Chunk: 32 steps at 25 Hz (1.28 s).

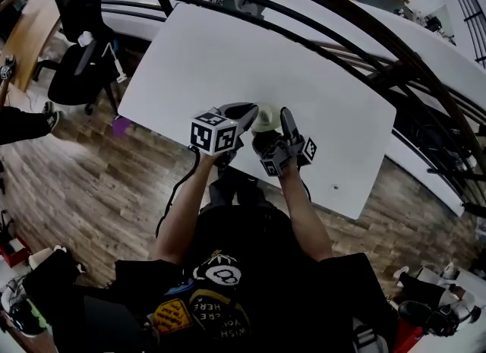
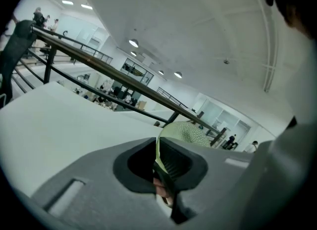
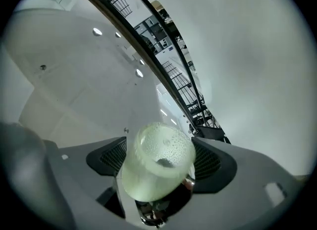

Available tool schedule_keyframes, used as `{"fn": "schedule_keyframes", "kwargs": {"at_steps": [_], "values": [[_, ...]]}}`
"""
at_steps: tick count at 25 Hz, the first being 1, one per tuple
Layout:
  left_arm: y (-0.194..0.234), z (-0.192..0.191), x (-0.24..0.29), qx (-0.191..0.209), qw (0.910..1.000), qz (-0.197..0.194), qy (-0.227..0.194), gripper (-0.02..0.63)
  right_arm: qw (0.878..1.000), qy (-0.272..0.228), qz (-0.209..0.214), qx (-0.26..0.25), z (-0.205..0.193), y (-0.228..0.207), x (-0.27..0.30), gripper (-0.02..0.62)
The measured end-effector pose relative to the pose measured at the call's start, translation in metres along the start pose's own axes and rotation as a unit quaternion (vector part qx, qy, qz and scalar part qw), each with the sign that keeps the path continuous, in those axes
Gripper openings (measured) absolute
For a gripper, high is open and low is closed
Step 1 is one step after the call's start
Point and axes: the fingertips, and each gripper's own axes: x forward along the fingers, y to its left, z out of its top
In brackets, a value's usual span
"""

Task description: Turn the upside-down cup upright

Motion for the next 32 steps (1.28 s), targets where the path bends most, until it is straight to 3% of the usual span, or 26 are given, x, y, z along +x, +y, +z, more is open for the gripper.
{"fn": "schedule_keyframes", "kwargs": {"at_steps": [2,5,10,14,17,19,22,25,27,30,32], "values": [[-0.003,-0.011,0.002,-0.006,0.9998,-0.013,0.012,0.020,1.000,0.006,0.007,0.000,0.001,0.004,0.001,0.351],[0.000,-0.023,0.001,-0.017,0.9995,-0.020,0.018,0.020,0.999,0.021,-0.006,-0.037,0.000,0.003,0.000,0.348],[-0.014,-0.036,-0.003,-0.028,0.9970,-0.065,0.033,0.021,0.995,0.044,-0.019,-0.082,-0.001,0.014,-0.007,0.348],[-0.004,-0.035,-0.013,-0.039,0.9974,-0.058,0.021,0.021,0.991,0.039,-0.031,-0.122,0.018,0.021,-0.008,0.345],[0.014,-0.039,-0.018,-0.043,0.9985,-0.027,0.019,0.021,0.978,0.057,-0.072,-0.186,0.033,0.017,-0.002,0.345],[0.025,-0.041,-0.020,-0.051,0.9986,-0.003,0.012,0.000,0.959,0.078,-0.111,-0.248,0.042,0.009,0.004,0.347],[0.041,-0.044,-0.023,-0.067,0.9975,0.022,0.007,0.000,0.907,0.109,-0.171,-0.370,0.056,-0.007,0.020,0.347],[0.059,-0.050,-0.026,-0.091,0.9952,0.035,0.007,0.000,0.831,0.118,-0.235,-0.491,0.079,-0.030,0.034,0.347],[0.068,-0.055,-0.030,-0.102,0.9938,0.044,0.008,0.000,0.761,0.132,-0.280,-0.571,0.095,-0.048,0.038,0.348],[0.079,-0.064,-0.037,-0.111,0.9922,0.054,0.012,0.000,0.637,0.184,-0.330,-0.672,0.109,-0.079,0.045,0.353],[0.086,-0.068,-0.041,-0.115,0.9913,0.061,0.015,0.000,0.564,0.215,-0.345,-0.718,0.116,-0.096,0.051,0.353]]}}
